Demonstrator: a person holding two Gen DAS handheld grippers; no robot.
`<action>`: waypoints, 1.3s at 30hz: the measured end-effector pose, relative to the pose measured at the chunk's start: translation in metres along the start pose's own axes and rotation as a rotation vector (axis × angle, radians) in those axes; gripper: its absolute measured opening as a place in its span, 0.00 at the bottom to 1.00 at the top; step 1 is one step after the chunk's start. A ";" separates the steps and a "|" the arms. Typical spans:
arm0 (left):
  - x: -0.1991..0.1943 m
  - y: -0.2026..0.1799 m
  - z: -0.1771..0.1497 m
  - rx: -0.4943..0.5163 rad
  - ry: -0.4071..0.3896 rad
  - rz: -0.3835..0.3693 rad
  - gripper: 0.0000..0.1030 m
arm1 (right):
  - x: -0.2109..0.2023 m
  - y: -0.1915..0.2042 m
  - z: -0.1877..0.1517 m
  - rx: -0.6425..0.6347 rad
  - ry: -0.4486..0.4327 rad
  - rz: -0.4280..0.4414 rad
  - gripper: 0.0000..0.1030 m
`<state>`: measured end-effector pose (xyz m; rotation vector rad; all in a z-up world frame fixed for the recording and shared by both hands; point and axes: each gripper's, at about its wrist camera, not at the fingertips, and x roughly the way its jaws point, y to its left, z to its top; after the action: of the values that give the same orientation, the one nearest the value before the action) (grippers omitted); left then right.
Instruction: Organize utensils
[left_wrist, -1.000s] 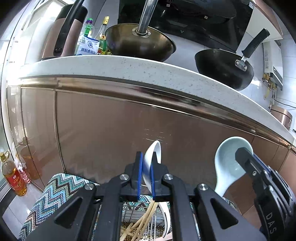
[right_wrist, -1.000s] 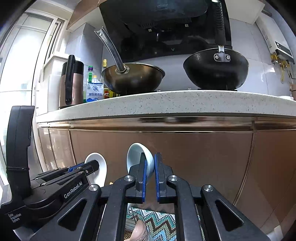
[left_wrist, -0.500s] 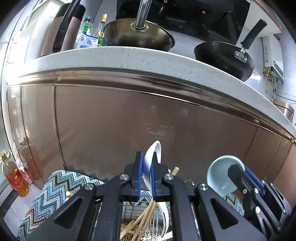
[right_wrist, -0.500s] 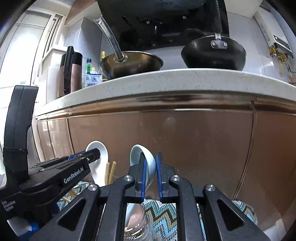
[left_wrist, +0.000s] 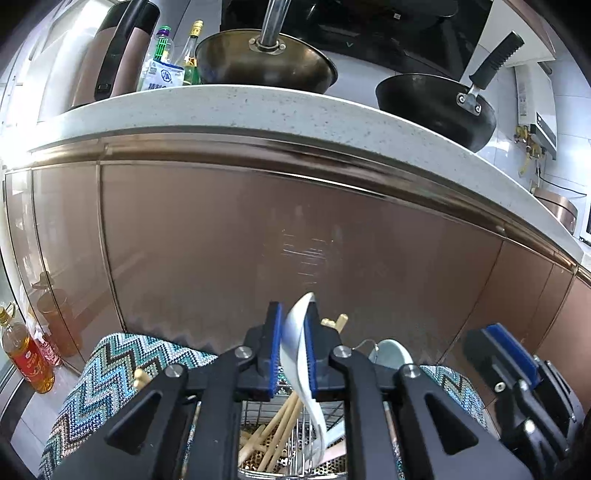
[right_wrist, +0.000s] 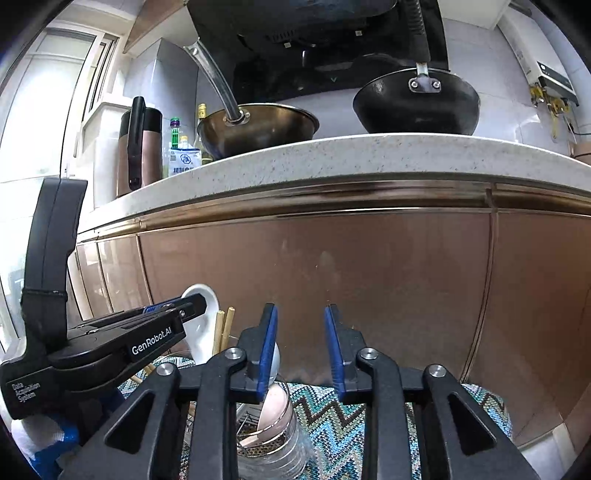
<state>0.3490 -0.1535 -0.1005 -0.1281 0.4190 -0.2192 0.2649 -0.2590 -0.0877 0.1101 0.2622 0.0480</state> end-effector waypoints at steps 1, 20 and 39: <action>-0.001 0.000 0.000 0.000 0.001 0.000 0.11 | -0.002 -0.001 0.001 0.002 -0.002 -0.003 0.27; -0.098 0.013 0.020 -0.002 -0.050 0.026 0.37 | -0.073 -0.001 0.022 0.059 -0.009 -0.051 0.45; -0.255 0.032 -0.019 0.061 -0.032 0.058 0.55 | -0.202 0.047 0.004 0.050 0.064 -0.061 0.73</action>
<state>0.1197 -0.0631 -0.0240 -0.0598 0.3835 -0.1723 0.0696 -0.2249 -0.0265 0.1506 0.3305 -0.0153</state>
